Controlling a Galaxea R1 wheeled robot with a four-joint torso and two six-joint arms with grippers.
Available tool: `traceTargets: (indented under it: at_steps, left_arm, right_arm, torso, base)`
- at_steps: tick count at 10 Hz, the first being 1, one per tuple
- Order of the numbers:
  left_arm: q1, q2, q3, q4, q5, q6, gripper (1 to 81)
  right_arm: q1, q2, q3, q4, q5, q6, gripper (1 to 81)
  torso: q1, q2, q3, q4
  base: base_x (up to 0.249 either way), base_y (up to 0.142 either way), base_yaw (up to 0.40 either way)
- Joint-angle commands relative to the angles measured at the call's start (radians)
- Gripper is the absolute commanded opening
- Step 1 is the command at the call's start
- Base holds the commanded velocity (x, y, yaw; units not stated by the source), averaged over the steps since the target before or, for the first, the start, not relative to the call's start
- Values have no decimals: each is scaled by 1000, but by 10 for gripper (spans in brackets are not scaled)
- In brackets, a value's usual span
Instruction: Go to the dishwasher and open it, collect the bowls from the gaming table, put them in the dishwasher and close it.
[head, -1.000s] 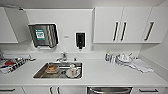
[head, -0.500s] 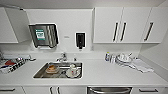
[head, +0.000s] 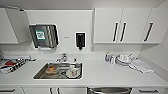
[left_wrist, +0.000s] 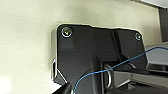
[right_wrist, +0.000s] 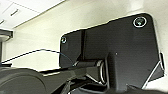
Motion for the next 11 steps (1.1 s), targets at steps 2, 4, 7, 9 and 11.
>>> traceTargets:
  at_steps: [2, 4, 7, 9, 11]
  left_arm:
    - [-39, -242, 284, 3, -85, 0, 811]
    - [-47, -333, 382, 3, -112, -2, 811]
    - [-74, -439, 482, 0, -113, -9, 811]
    - [-114, -522, 591, 0, -113, -19, 811]
    - [-174, -603, 714, -2, -110, -29, 811]
  right_arm:
    - [97, -294, 356, 9, -65, 4, 811]
    - [147, -404, 480, 15, -56, 6, 811]
    - [229, -518, 591, 19, -59, 36, 811]
    - [253, -519, 594, 19, -51, 40, 811]
    - [284, -512, 591, 22, -53, 55, 811]
  torso:
    - [77, -119, -101, -3]
    - [111, -175, -150, -8]
    - [178, -280, -223, -8]
    - [217, -340, -205, -8]
    - [256, -401, -219, -8]
  base:
    - [0, 0, 0]
    - [0, 0, 0]
    - [0, 0, 0]
    - [0, 0, 0]
    - [0, 0, 0]
